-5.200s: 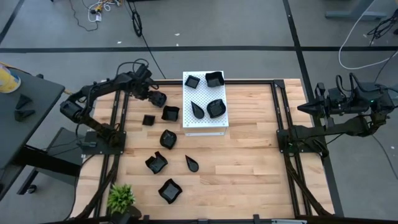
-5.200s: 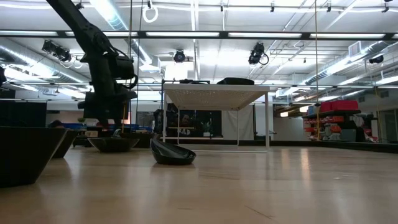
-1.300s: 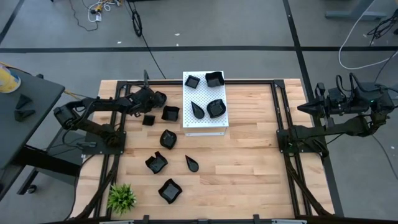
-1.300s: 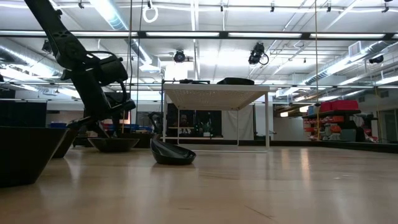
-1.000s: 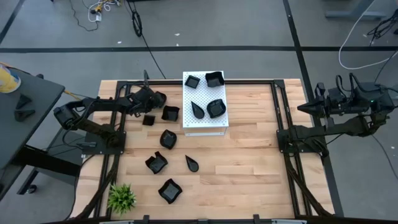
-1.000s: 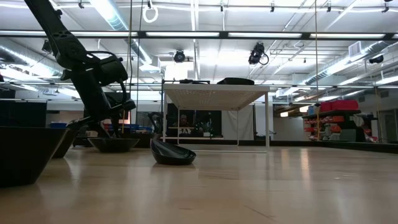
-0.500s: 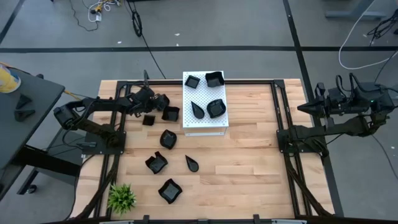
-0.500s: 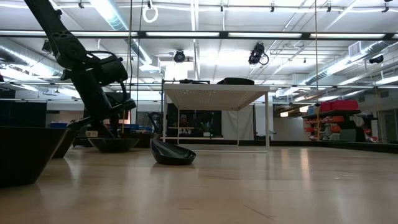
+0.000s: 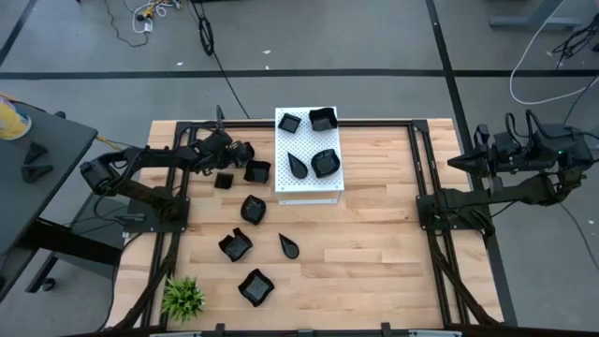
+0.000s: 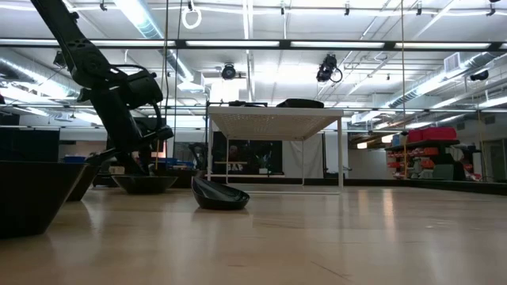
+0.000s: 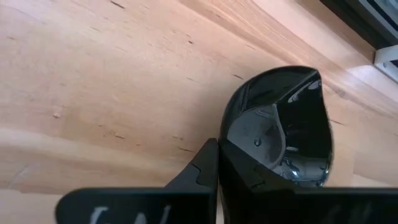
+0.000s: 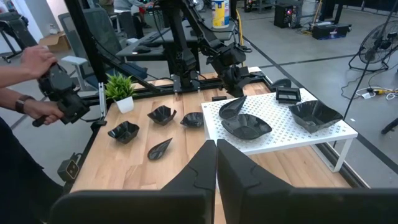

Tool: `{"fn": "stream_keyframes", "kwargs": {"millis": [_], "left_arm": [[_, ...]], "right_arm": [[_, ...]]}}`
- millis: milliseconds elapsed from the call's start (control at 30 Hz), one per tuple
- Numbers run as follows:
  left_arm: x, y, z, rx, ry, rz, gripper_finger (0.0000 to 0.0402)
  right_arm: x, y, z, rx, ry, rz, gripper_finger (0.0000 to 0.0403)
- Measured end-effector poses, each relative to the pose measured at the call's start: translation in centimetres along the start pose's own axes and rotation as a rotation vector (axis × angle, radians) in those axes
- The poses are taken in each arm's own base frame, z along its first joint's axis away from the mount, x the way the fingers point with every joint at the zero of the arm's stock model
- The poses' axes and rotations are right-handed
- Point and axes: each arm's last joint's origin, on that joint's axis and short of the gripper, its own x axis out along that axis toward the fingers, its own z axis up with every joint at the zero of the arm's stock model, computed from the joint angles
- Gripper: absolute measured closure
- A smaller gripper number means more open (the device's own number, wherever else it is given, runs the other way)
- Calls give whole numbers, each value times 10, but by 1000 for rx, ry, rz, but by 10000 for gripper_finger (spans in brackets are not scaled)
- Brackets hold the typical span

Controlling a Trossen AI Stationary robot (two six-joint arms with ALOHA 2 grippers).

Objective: Pick & Place Mini shaped plates
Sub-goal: Stack the leaf-shaped plate on top of the leaf-shaped plate on the shelf

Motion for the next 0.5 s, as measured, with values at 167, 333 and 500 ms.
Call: {"fn": "stream_keyframes", "kwargs": {"millis": [167, 333, 500], "left_arm": [[-10, -3, 3, 0, -21, -35, 392], [-25, -4, 6, -5, -36, -69, 392], [-39, -2, 9, -8, -66, -65, 392]], "right_arm": [[0, 0, 0, 0, 0, 0, 384], [0, 0, 0, 0, 0, 0, 384], [0, 0, 0, 0, 0, 0, 384]]}}
